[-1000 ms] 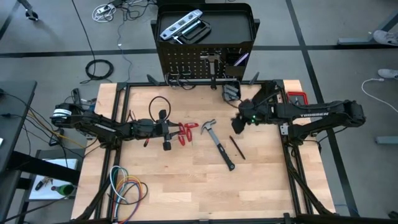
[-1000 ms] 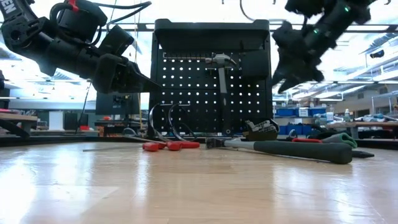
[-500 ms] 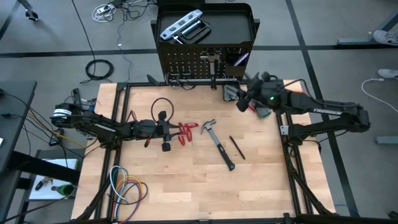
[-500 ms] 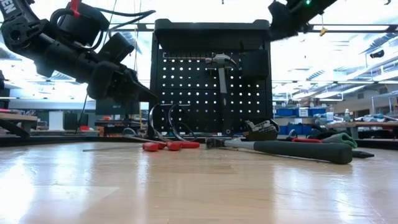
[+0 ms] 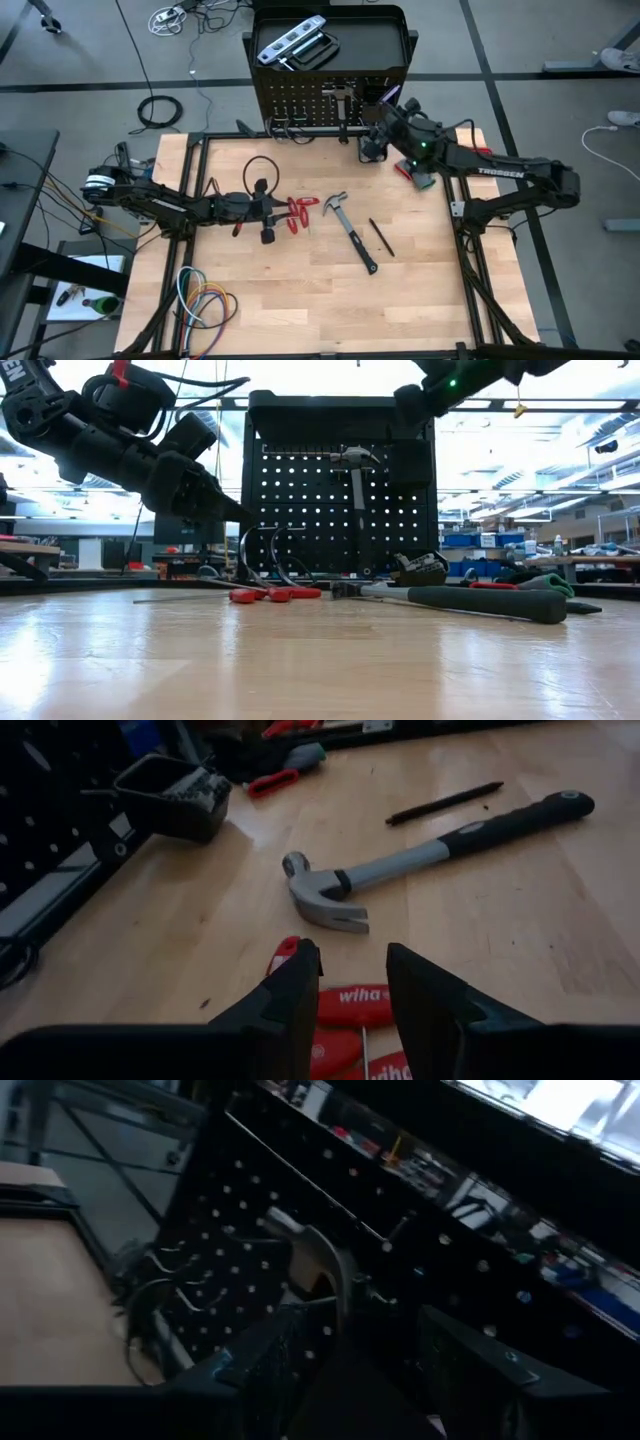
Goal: Hang tools onto peg board
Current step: Remove the left black pen from the top basket from the peg board
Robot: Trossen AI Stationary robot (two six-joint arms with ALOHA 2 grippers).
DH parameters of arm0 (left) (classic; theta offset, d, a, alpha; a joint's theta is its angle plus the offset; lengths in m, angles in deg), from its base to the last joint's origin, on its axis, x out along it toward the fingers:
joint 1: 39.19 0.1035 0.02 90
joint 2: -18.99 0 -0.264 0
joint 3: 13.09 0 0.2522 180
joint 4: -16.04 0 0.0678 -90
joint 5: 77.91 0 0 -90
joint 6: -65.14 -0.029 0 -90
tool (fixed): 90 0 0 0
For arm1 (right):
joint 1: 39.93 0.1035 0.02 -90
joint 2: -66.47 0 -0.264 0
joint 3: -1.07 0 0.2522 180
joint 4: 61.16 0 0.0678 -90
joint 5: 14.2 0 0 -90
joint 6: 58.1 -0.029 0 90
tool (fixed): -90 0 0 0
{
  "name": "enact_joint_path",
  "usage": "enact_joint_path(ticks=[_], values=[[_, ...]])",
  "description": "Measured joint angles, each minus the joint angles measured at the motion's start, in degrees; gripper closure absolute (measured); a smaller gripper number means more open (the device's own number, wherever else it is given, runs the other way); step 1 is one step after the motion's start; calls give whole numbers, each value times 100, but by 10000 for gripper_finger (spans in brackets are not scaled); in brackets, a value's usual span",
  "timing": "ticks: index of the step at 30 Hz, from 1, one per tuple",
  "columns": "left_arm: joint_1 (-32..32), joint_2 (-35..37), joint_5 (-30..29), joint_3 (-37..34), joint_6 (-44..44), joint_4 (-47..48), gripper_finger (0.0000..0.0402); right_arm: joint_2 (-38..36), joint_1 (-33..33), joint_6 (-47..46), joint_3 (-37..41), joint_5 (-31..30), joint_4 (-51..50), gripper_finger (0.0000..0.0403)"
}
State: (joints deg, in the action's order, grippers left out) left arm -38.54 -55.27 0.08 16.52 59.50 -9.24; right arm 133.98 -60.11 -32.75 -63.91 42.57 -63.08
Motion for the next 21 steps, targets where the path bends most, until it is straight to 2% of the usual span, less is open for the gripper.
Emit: enact_joint_path(ticks=[15,18,21], values=[[0,0,31,0,-166,18,280,649,-733,231,-31,753,914,189],[0,0,28,0,-267,-6,280,740,-735,358,-32,777,1069,199],[0,0,17,0,-309,1,280,775,-717,613,-33,789,1113,228]])
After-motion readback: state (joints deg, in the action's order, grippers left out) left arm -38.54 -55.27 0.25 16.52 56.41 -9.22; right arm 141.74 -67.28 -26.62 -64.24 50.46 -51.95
